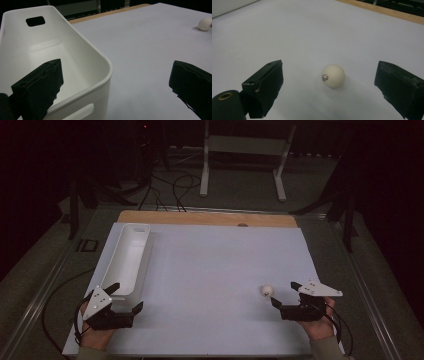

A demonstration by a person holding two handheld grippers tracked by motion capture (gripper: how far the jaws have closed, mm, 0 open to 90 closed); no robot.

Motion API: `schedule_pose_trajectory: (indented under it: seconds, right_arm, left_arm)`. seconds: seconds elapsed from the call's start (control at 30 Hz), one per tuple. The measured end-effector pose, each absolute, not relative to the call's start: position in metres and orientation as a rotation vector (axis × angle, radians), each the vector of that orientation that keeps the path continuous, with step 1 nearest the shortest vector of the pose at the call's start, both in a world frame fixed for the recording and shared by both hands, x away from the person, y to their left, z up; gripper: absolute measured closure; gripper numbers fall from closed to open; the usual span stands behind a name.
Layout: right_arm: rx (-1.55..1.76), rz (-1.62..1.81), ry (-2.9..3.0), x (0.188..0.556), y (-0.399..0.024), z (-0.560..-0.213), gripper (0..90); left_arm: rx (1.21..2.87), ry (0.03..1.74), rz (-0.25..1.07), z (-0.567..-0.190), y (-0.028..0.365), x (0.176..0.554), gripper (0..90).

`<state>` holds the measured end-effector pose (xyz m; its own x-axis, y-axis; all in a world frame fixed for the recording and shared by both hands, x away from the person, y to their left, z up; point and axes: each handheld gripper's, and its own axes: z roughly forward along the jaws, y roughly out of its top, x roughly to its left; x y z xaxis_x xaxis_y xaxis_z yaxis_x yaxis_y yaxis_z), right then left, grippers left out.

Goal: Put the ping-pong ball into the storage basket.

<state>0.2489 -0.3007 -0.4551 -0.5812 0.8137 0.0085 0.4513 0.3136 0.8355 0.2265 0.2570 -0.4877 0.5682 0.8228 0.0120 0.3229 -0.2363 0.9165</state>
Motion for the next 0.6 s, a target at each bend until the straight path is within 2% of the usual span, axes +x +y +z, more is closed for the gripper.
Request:
schedule_pose_trajectory:
  seconds: [0.6]
  right_arm:
    - [1.108, 1.145, 2.205, 0.260, -0.295, -0.451, 7.8]
  left_arm:
    - [1.797, 0.945, 0.620, -0.487, 0.257, 0.226, 0.0]
